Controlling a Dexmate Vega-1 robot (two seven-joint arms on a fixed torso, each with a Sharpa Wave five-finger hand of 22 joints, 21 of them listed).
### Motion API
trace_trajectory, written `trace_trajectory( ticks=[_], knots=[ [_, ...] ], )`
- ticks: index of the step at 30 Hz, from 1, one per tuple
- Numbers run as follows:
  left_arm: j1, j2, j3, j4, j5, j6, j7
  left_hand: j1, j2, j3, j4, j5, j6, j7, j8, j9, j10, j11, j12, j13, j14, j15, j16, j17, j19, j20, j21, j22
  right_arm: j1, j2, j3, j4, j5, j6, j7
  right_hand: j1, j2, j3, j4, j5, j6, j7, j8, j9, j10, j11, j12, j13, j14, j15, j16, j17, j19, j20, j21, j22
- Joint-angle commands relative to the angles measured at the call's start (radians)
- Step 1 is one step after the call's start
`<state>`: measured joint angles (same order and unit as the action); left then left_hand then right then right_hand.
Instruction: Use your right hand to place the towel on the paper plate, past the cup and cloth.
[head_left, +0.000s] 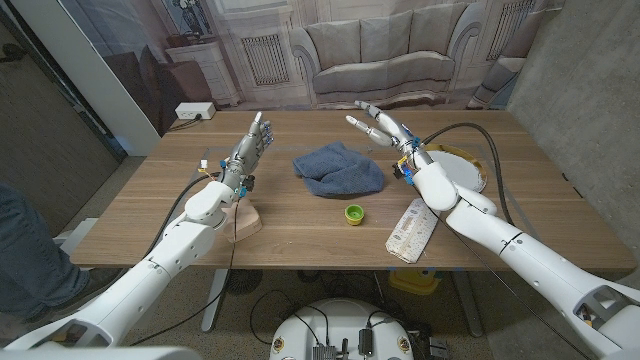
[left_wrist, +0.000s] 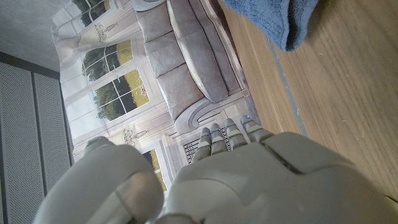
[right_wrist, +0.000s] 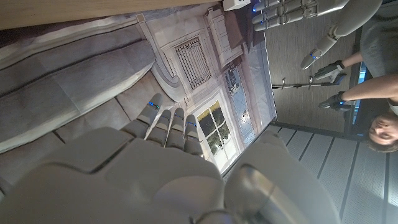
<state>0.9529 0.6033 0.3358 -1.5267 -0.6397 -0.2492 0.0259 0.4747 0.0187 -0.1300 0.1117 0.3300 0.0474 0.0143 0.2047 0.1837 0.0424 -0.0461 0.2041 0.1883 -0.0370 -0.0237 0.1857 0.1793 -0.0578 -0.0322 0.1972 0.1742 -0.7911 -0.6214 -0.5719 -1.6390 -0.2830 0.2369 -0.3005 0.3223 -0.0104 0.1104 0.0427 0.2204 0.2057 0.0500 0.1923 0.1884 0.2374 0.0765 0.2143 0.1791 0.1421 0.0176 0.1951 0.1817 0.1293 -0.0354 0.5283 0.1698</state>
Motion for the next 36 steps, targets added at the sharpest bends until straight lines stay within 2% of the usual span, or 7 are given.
trace_trajectory(
  ticks=[1, 15, 22, 36],
  knots=[
    [0.011, 0.003, -0.002, -0.004, -0.004, 0.009, 0.005, 0.001, 0.002, -0.005, -0.001, 0.008, 0.009, 0.004, 0.003, 0.005, 0.01, 0.003, 0.008, 0.003, 0.005, -0.003, 0.006, 0.003, 0.003, -0.046, 0.005, 0.005, 0.016, -0.004, -0.019, 0.005, -0.073, -0.021, -0.029, 0.01, 0.004, 0.006, -0.009, -0.001, 0.0, -0.009, 0.005, 0.002, -0.003, -0.005, -0.002, 0.005, 0.001, -0.005, -0.003, 0.001, 0.01, -0.026, -0.006, 0.004],
    [0.022, -0.005, -0.002, 0.007, -0.011, -0.006, 0.001, 0.002, 0.003, -0.008, -0.001, 0.008, 0.014, 0.007, 0.003, 0.005, 0.011, 0.006, 0.008, 0.004, 0.009, 0.001, 0.006, 0.004, 0.004, -0.044, 0.005, 0.005, 0.028, -0.016, -0.046, -0.027, -0.136, -0.085, -0.013, 0.029, 0.007, 0.012, -0.021, 0.001, -0.003, -0.011, 0.004, 0.002, -0.007, -0.008, -0.004, 0.006, 0.004, -0.007, -0.003, 0.0, 0.008, -0.021, -0.015, 0.004],
    [0.035, 0.002, -0.006, -0.01, -0.01, -0.001, 0.01, 0.003, 0.004, -0.009, -0.002, 0.008, 0.014, 0.008, 0.003, 0.005, 0.013, 0.008, 0.008, 0.004, 0.009, 0.003, 0.006, 0.004, 0.004, -0.044, 0.005, 0.005, 0.045, -0.02, -0.065, -0.029, -0.157, -0.099, 0.01, 0.04, 0.007, 0.015, -0.029, 0.002, -0.003, -0.013, 0.004, 0.002, -0.016, -0.015, -0.007, 0.006, 0.005, -0.009, -0.003, -0.001, 0.006, -0.018, -0.021, 0.004],
    [0.077, 0.015, -0.023, -0.058, -0.001, -0.017, 0.04, 0.004, 0.006, -0.012, -0.002, 0.008, 0.017, 0.01, 0.002, 0.005, 0.012, 0.006, 0.007, 0.004, 0.009, 0.004, 0.005, 0.004, 0.004, -0.043, 0.004, 0.005, 0.079, -0.021, -0.099, -0.031, -0.191, -0.117, 0.057, 0.054, 0.008, 0.018, -0.039, 0.002, -0.003, -0.016, 0.005, 0.002, -0.023, -0.013, -0.009, 0.006, 0.002, -0.006, -0.005, -0.001, 0.004, -0.015, -0.03, 0.004]
  ],
)
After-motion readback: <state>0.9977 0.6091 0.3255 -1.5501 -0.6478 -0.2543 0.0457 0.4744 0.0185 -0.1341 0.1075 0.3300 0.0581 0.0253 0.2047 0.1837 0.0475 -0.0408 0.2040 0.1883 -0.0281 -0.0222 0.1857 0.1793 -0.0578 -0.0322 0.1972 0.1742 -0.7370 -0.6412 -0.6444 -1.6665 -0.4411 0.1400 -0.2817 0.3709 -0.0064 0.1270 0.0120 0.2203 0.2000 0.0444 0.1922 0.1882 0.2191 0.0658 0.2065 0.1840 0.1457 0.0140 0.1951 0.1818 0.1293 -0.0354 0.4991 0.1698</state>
